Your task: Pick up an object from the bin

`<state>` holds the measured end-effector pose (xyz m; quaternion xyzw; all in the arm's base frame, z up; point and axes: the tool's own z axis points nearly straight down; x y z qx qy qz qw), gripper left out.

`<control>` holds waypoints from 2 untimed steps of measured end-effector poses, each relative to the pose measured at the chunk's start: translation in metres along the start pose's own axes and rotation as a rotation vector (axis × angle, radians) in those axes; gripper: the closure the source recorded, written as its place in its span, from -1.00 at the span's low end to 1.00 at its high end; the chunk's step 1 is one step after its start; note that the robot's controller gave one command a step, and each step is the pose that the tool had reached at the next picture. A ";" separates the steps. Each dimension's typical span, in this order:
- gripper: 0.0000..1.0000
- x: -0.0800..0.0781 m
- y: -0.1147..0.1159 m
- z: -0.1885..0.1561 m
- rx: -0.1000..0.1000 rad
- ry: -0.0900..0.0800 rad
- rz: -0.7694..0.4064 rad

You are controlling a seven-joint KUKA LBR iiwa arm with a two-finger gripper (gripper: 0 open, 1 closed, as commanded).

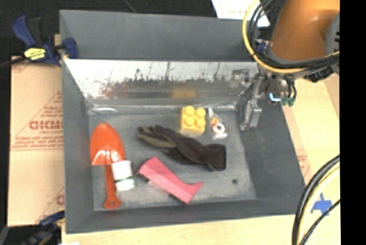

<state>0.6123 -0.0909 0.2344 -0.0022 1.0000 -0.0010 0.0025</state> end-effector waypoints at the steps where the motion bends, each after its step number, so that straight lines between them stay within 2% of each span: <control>1: -1.00 0.000 0.000 0.000 0.000 0.000 0.000; 2: -1.00 -0.001 0.023 0.073 0.001 -0.003 -0.158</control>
Offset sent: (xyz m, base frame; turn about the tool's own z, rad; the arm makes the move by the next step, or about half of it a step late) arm 0.0007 0.0258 -0.0786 -0.1726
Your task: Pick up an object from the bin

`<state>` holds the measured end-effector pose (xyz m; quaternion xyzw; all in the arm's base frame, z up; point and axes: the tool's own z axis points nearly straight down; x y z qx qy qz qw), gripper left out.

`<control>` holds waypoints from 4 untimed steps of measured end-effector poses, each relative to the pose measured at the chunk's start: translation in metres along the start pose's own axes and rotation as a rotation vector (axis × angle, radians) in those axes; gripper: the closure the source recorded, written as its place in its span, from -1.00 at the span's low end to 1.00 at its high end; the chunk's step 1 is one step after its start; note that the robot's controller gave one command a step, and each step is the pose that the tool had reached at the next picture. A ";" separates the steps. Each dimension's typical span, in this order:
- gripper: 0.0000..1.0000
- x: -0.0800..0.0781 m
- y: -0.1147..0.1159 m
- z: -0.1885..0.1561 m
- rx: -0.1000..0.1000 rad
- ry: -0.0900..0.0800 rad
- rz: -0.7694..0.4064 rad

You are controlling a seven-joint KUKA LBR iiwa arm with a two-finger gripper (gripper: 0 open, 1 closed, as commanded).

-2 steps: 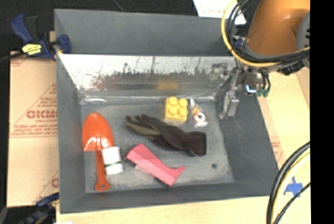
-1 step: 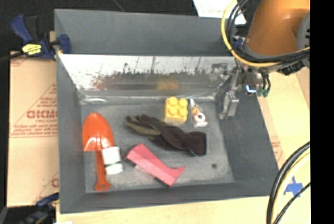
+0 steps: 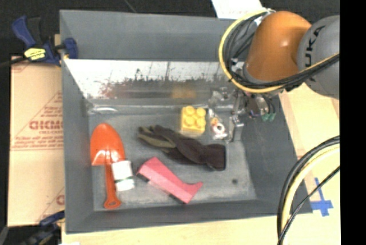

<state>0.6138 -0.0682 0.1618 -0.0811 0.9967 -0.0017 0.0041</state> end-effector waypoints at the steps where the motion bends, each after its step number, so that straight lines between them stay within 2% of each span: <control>1: -1.00 0.040 0.025 -0.018 -0.001 0.001 0.179; 2: -1.00 0.020 0.021 0.073 0.000 -0.004 -0.086; 3: -1.00 0.023 0.022 0.066 -0.001 0.000 -0.086; 4: 1.00 0.013 0.037 0.088 0.001 0.000 0.084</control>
Offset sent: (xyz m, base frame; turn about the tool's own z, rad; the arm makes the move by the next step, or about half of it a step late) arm -0.0205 0.0176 -0.0918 -0.1048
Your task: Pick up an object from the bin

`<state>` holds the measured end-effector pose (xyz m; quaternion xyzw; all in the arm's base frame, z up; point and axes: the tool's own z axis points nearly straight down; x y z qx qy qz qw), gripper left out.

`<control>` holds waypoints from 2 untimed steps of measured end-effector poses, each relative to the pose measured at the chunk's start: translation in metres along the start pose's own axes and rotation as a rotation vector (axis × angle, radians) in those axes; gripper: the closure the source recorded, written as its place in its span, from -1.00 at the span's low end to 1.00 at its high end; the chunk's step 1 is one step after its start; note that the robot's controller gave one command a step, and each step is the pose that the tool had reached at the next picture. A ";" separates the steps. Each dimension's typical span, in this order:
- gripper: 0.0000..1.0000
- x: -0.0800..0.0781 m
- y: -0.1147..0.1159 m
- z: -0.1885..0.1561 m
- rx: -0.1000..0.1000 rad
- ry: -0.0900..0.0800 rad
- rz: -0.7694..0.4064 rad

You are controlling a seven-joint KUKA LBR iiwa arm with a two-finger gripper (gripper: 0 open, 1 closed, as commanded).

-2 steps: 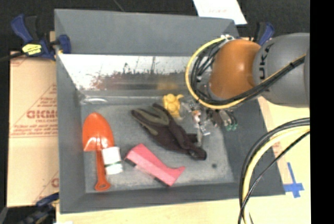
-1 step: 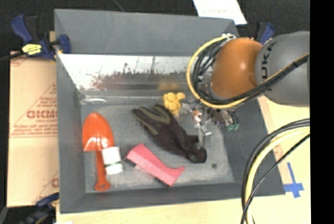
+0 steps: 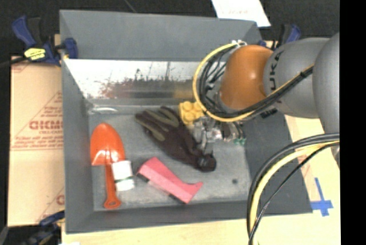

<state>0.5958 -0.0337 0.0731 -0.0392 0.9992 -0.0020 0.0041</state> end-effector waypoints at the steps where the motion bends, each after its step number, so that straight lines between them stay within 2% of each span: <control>1: 1.00 0.000 0.000 0.000 0.000 0.000 -0.001; 2: 1.00 -0.009 0.029 -0.001 0.001 -0.006 -0.008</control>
Offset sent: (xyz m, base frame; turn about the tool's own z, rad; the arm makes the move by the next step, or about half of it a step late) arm 0.0041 0.0299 -0.0031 -0.0057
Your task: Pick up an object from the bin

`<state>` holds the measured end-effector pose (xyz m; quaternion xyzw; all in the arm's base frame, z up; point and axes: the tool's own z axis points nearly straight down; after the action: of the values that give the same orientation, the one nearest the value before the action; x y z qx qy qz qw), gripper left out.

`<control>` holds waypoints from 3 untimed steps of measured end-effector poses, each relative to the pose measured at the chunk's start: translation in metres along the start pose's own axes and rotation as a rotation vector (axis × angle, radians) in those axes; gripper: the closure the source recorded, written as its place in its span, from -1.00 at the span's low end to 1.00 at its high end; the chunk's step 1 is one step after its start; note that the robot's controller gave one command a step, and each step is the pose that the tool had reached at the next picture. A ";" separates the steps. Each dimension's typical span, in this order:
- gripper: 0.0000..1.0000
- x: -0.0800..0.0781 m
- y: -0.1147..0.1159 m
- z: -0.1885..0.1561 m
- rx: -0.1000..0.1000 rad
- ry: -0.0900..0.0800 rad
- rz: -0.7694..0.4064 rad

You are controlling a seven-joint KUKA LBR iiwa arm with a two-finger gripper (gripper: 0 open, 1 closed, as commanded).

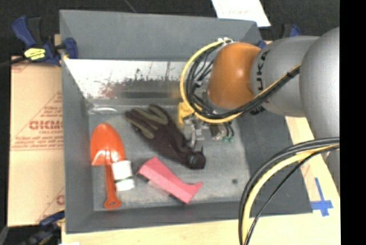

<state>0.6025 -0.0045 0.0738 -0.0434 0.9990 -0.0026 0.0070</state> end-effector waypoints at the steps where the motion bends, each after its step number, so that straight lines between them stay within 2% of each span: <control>1: 1.00 -0.009 -0.011 -0.006 0.002 0.001 -0.003; 2: 1.00 -0.012 0.009 -0.001 0.000 -0.012 0.006; 3: 1.00 -0.004 0.000 -0.009 0.003 -0.003 0.014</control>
Offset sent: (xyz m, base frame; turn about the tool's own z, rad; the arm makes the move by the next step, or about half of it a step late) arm 0.0064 0.0113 -0.0038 0.0072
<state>0.6064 -0.0039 0.0828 -0.0361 0.9993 -0.0038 0.0086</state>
